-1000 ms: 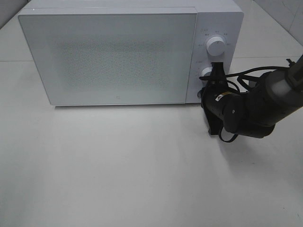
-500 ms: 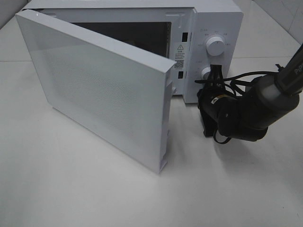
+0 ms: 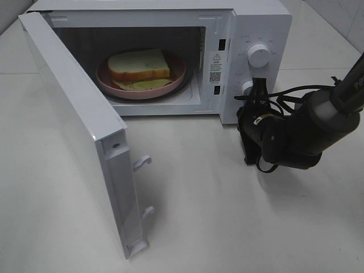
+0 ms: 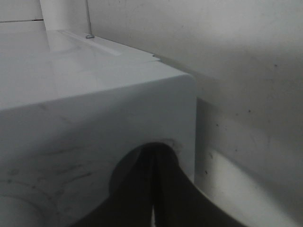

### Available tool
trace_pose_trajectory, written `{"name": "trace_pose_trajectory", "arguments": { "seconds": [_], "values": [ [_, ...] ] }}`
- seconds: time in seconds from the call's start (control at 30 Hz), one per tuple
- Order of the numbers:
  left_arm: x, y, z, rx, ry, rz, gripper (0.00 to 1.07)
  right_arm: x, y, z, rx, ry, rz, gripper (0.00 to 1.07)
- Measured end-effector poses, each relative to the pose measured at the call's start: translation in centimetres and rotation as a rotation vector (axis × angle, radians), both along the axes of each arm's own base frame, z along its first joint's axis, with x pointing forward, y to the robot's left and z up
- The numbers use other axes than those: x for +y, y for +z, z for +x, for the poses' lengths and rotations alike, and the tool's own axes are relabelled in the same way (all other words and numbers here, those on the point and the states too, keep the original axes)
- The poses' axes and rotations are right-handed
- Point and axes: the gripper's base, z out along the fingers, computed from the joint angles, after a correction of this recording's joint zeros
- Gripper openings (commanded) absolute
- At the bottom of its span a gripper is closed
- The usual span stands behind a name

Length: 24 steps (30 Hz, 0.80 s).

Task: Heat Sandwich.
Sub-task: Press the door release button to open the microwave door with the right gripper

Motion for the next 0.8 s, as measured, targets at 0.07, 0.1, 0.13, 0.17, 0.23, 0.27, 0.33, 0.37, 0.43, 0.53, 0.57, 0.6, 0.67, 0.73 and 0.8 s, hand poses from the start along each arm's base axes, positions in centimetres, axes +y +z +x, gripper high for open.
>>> {"name": "trace_pose_trajectory", "arguments": {
  "seconds": [0.07, 0.1, 0.13, 0.17, 0.23, 0.27, 0.33, 0.37, 0.43, 0.53, 0.57, 0.6, 0.67, 0.73, 0.8],
  "values": [
    [0.0, 0.0, 0.0, 0.0, 0.0, 0.0, 1.03, 0.1, 0.3, 0.0, 0.008, 0.005, 0.005, 0.01],
    [0.0, 0.0, 0.0, 0.0, 0.0, 0.0, 1.03, 0.1, 0.3, 0.0, 0.008, 0.005, 0.005, 0.01],
    [0.0, 0.0, 0.0, 0.0, 0.0, 0.0, 1.03, 0.0, 0.4, 0.0, 0.011, 0.007, 0.007, 0.01],
    [0.0, 0.0, 0.0, 0.0, 0.0, 0.0, 1.03, 0.0, 0.5, 0.0, 0.017, 0.008, 0.01, 0.01],
    [0.0, 0.0, 0.0, 0.0, 0.0, 0.0, 1.03, -0.1, 0.5, 0.0, 0.029, 0.017, 0.008, 0.01],
    [0.0, 0.0, 0.0, 0.0, 0.0, 0.0, 1.03, -0.2, 0.6, -0.1, 0.037, 0.027, 0.005, 0.01],
    [0.0, 0.0, 0.0, 0.0, 0.0, 0.0, 1.03, -0.3, 0.7, -0.1, 0.041, 0.032, 0.003, 0.01],
    [0.0, 0.0, 0.0, 0.0, 0.0, 0.0, 1.03, -0.3, 0.7, -0.2, 0.043, 0.036, 0.002, 0.01],
    [0.0, 0.0, 0.0, 0.0, 0.0, 0.0, 1.03, -0.3, 0.9, -0.2, 0.049, 0.048, 0.0, 0.01],
    [0.0, 0.0, 0.0, 0.0, 0.0, 0.0, 1.03, -0.4, 1.3, -0.5, 0.049, 0.075, -0.01, 0.01],
    [0.0, 0.0, 0.0, 0.0, 0.0, 0.0, 1.03, -0.4, 1.3, -0.5, 0.049, 0.075, -0.01, 0.01],
    [0.0, 0.0, 0.0, 0.0, 0.0, 0.0, 1.03, -0.4, 1.4, -0.6, 0.049, 0.08, -0.011, 0.01],
    [0.0, 0.0, 0.0, 0.0, 0.0, 0.0, 1.03, -0.5, 1.8, -0.9, 0.051, 0.088, -0.011, 0.01],
    [0.0, 0.0, 0.0, 0.0, 0.0, 0.0, 1.03, -0.6, 2.2, -1.3, 0.055, 0.098, -0.017, 0.01],
    [0.0, 0.0, 0.0, 0.0, 0.0, 0.0, 1.03, -0.6, 2.6, -1.7, 0.061, 0.113, -0.025, 0.01]
  ]
}}
